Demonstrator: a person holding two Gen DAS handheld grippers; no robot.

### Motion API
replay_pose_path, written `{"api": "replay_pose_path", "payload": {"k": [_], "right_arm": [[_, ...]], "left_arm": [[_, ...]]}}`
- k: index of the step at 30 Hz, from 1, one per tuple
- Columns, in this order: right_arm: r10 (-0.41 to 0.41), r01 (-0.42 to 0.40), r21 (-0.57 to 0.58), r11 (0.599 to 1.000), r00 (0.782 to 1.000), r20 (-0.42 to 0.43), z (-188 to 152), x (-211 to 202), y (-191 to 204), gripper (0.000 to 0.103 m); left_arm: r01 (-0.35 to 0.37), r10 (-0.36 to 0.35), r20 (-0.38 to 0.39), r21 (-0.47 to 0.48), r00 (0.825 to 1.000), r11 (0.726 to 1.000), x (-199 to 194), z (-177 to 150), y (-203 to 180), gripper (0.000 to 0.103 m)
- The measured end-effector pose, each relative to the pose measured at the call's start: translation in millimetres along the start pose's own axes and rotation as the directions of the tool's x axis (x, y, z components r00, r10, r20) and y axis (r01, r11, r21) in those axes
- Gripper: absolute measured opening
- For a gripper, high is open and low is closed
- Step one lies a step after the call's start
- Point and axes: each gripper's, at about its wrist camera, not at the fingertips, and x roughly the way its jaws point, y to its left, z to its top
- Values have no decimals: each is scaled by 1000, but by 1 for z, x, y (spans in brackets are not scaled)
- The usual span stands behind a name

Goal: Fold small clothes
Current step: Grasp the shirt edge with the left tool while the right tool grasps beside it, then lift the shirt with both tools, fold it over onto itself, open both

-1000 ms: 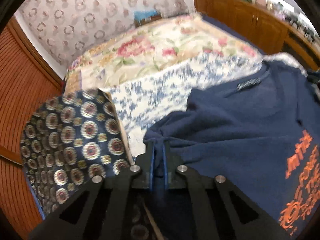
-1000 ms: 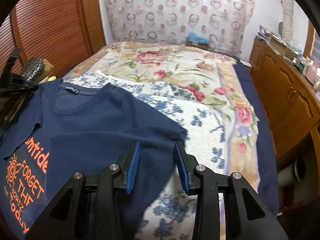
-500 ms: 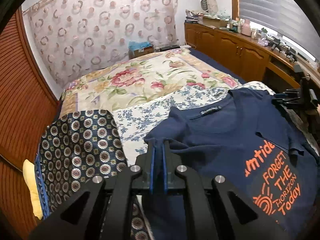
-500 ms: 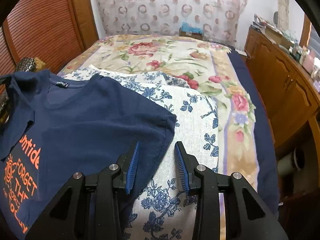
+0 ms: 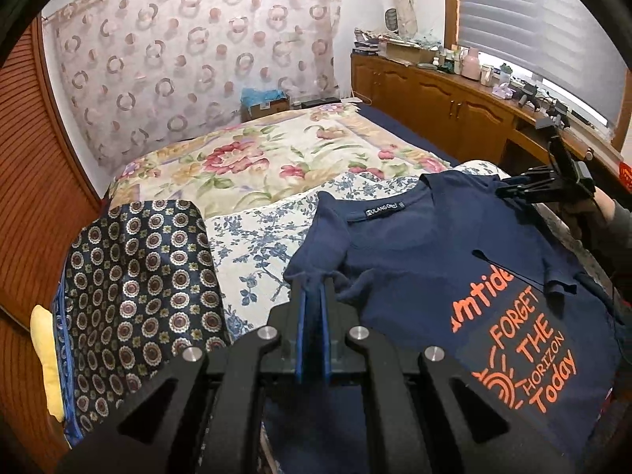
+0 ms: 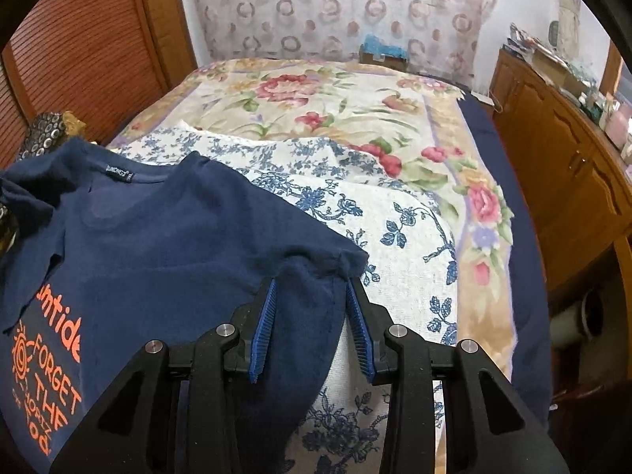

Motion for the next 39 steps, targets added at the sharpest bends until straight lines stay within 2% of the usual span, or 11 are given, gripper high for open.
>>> {"api": "replay_pose_path", "payload": {"k": [1,3,6,10,15,19,25,32,36,39], "right_arm": [[3,-3,-3,1000,1000,0,0,0,2,26],[7,-7,-16,1000,1000,3,-1,-1,9,12],[18,-17,-52,999,999,30,-2,-8,24,6],[48,-38,-85,996,991,126,-2,-36,44,4],[88,-57,-128,990,964,249,-9,-95,75,4],[117,-72,-154,985,944,309,-23,-139,92,4],[140,-89,-162,983,930,340,-78,-190,104,4],[132,-98,-119,988,939,319,-160,-221,107,3],[135,-108,-102,989,942,308,-184,-237,107,3],[118,-89,-110,990,949,294,-197,-252,109,3]], "left_arm": [[-1,1,4,1,1000,1000,-3,-1,-1,4],[1,-1,10,3,1000,1000,-6,-4,-3,4],[-1,1,21,4,1000,1000,-13,-5,-5,4],[3,-3,41,-1,999,1000,-26,-13,-8,4],[20,-18,84,-20,996,1000,-52,-28,-17,4],[43,-36,131,-48,991,998,-82,-48,-22,4],[66,-51,184,-76,982,995,-132,-96,-35,4],[90,-55,220,-155,974,984,-173,-158,-40,4],[99,-55,221,-193,974,976,-190,-184,-40,4],[90,-48,218,-188,975,978,-206,-194,-44,4]]}}
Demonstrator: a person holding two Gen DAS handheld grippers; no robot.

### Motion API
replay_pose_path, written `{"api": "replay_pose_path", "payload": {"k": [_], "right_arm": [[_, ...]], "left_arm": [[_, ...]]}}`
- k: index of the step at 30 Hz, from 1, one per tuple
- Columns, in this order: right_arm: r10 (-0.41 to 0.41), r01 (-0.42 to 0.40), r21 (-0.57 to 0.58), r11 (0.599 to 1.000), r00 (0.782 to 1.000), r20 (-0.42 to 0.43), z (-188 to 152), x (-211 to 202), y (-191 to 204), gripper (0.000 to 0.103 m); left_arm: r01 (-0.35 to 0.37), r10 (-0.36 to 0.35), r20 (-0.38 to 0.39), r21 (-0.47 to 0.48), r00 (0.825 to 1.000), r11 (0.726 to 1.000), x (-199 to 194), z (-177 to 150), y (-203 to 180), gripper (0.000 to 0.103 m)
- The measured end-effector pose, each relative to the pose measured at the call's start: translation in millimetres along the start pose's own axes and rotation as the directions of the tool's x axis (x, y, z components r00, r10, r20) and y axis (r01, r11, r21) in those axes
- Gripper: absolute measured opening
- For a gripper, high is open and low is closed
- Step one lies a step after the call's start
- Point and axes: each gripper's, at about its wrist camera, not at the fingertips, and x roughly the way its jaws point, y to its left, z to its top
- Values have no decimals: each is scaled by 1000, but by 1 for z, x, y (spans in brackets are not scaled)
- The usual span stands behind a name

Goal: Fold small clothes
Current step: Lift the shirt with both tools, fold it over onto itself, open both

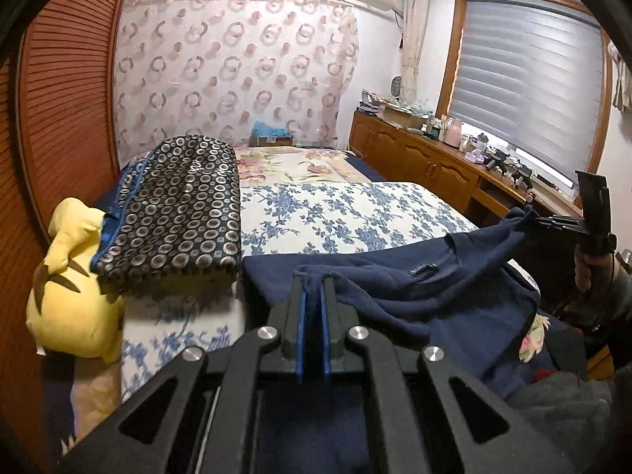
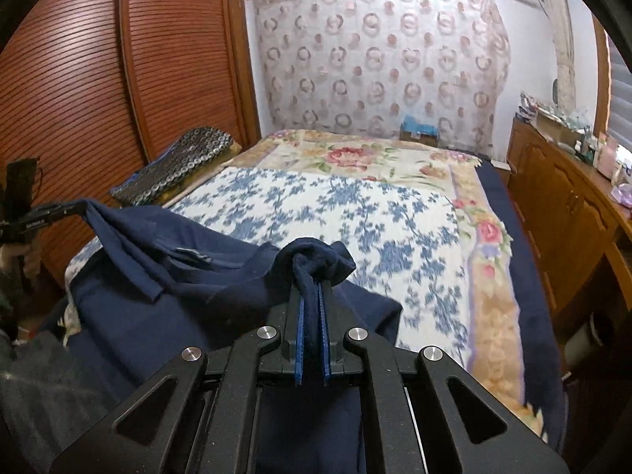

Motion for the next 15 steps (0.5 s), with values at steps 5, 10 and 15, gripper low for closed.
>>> {"api": "replay_pose_path", "payload": {"k": [5,10,15], "right_arm": [[-5,6,13,1000,999,-35,-13,-19,-2,4],[-17,19,22,1000,994,-105,-36,-9,-4,4],[-50,54,33,998,993,-107,-42,-12,-10,11]], "left_arm": [[-26,26,-13,2,1000,1000,-22,-5,-10,4],[-34,34,-67,1,997,999,-19,-13,-7,4],[-34,36,-106,15,994,999,-19,-17,-6,7]]}}
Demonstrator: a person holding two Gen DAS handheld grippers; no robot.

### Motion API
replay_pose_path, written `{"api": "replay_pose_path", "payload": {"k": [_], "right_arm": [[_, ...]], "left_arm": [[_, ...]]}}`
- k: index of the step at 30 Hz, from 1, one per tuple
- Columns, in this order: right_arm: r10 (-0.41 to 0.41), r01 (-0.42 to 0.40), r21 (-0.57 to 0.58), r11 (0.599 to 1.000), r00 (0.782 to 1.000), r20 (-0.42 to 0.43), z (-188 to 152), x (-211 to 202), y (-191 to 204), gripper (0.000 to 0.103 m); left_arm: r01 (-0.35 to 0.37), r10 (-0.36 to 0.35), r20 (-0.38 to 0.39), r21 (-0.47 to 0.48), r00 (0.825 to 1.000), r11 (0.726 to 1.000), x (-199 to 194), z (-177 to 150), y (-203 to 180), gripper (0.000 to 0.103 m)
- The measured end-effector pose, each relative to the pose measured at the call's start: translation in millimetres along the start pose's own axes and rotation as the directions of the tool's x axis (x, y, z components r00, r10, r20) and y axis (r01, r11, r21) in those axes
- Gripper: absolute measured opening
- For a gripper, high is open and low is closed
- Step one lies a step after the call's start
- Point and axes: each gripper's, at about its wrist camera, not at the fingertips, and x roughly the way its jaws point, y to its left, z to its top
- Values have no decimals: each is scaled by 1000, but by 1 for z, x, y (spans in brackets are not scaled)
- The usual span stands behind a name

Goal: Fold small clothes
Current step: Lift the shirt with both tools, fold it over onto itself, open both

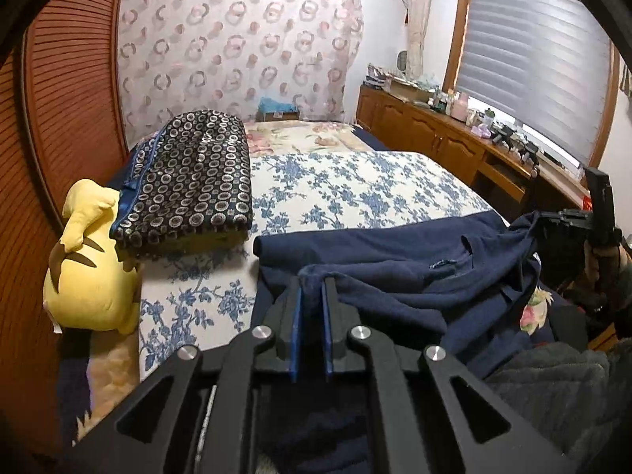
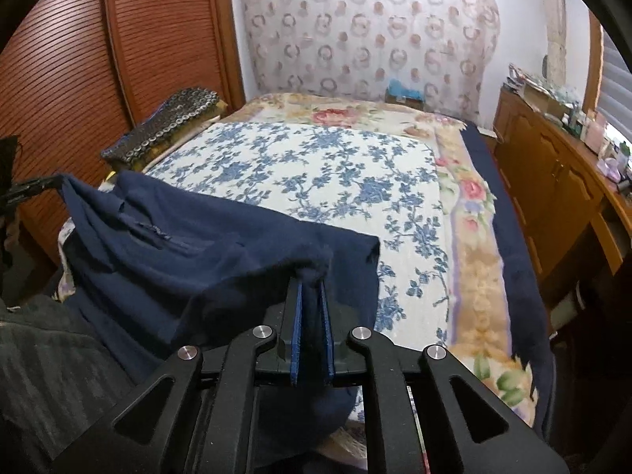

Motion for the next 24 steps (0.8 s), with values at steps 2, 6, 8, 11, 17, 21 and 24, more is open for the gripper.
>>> {"api": "replay_pose_path", "payload": {"k": [2,6,8,11,17,21,24], "right_arm": [[-16,16,5,1000,1000,26,3,-6,-4,15],[-46,46,-1,999,998,48,12,-2,-6,25],[-56,56,-10,998,997,44,15,8,-6,29],[-53,54,-20,998,998,29,19,30,-4,33],[-62,62,-25,998,998,-15,23,79,-8,36],[-74,73,-9,997,995,-67,23,107,-16,36],[-97,97,-4,995,991,-91,21,120,-22,36]], "left_arm": [[-13,13,4,4,1000,1000,-4,1,1,9],[-30,30,23,-11,999,1000,-10,7,9,20],[-49,49,14,-19,999,999,-3,9,15,24],[-55,54,-23,-30,998,998,16,11,24,26],[-71,66,-123,-32,990,997,81,9,39,27],[-56,48,-177,-40,983,998,120,11,48,28],[-61,52,-191,-42,980,997,137,14,52,28]]}}
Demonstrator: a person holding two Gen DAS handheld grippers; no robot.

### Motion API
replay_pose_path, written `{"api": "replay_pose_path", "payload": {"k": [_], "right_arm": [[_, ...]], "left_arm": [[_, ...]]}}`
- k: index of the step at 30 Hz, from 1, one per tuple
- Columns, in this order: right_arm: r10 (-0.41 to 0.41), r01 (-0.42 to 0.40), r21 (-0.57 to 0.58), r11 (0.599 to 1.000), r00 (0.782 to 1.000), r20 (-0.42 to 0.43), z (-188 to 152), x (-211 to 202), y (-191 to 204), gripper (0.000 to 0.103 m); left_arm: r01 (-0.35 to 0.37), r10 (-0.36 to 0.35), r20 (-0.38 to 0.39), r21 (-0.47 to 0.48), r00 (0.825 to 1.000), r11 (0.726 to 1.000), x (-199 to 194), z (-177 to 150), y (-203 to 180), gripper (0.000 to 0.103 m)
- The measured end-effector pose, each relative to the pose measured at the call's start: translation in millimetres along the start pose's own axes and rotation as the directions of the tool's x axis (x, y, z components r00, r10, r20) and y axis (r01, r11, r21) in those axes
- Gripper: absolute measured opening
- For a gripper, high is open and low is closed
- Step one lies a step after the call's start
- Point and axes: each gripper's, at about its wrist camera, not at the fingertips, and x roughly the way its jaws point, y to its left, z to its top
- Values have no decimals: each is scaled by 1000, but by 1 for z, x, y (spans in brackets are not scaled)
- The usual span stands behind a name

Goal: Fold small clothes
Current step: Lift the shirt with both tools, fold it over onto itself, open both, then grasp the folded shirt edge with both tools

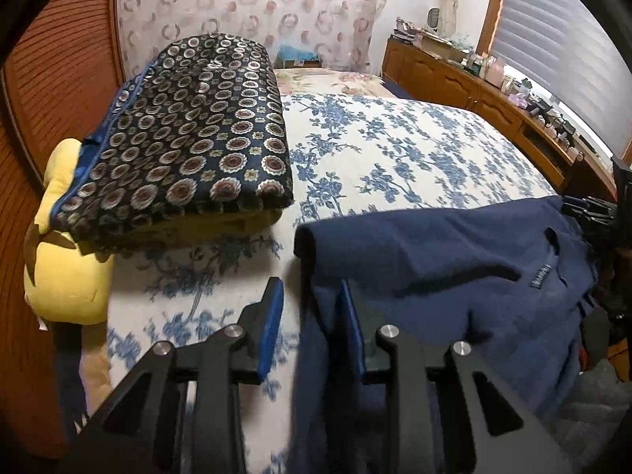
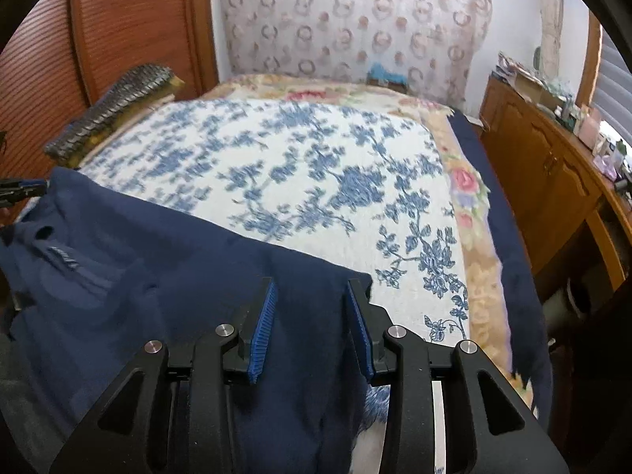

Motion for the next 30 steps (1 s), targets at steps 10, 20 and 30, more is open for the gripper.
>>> {"api": "replay_pose_path", "payload": {"k": [10,20,30], "right_arm": [[-35,36,17,999,999,-23,-4,11,-10,44],[-6,11,107,994,999,-48,-3,17,-26,55],[85,-81,73,994,995,-53,0,18,-20,50]], "left_arm": [[13,-13,-31,-10,999,1000,26,11,5,30],[29,-29,-30,-1,999,1000,29,16,6,32],[54,-53,-32,23,998,998,33,18,-1,31]]}}
